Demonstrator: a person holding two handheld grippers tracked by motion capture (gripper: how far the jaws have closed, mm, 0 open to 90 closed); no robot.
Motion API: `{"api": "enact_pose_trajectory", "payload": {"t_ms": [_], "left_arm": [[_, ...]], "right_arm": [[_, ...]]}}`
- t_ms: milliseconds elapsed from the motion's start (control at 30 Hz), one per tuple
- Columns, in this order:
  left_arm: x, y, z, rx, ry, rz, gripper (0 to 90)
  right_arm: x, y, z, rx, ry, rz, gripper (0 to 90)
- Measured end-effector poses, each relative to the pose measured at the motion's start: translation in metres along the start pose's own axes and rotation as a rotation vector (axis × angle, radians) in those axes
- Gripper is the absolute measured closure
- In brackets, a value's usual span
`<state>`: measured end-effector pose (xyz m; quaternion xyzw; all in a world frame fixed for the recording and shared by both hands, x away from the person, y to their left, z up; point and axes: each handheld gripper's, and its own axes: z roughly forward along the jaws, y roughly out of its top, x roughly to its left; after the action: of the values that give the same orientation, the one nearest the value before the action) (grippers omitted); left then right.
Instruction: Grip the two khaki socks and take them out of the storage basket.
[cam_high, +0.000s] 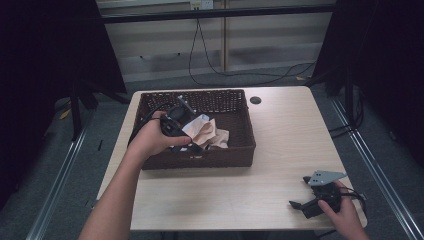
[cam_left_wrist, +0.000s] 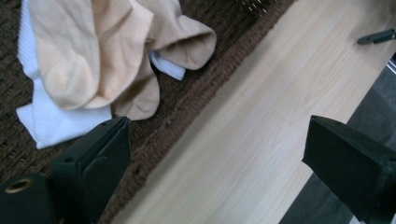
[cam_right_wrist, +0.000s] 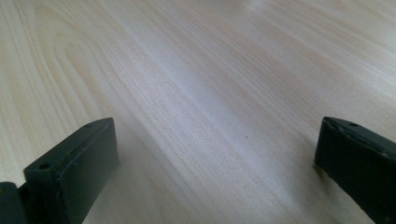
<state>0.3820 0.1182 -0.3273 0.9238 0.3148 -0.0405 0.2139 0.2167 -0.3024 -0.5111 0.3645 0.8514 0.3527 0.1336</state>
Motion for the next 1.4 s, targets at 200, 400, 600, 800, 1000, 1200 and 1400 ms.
{"api": "enact_pose_trajectory", "payload": {"t_ms": [200,400,600,800,1000,1200,1400], "left_arm": [[0.013,0.009,0.006,0.002,0.028,-0.039,7.3],[0.028,0.019,0.021,-0.013,0.081,-0.098,5.6],[0.041,0.024,0.034,-0.004,0.100,-0.145,5.7],[0.056,0.030,0.052,-0.001,0.136,-0.171,6.9],[0.069,0.036,0.069,0.020,0.124,-0.203,12.3],[0.082,0.039,0.085,0.039,0.124,-0.239,21.5],[0.088,0.043,0.095,0.037,0.137,-0.238,33.3]], "right_arm": [[0.000,0.000,0.000,-0.001,0.000,-0.001,0.0],[0.000,0.000,0.000,-0.001,0.000,-0.003,0.0],[0.000,0.000,0.000,-0.002,0.001,-0.004,0.0],[-0.001,0.000,0.000,-0.002,0.002,-0.007,0.0],[-0.001,0.000,0.000,0.000,0.003,-0.007,0.0],[-0.001,0.000,0.000,0.000,0.004,-0.008,0.0],[-0.001,0.000,0.000,-0.001,0.006,-0.010,0.0]]}}
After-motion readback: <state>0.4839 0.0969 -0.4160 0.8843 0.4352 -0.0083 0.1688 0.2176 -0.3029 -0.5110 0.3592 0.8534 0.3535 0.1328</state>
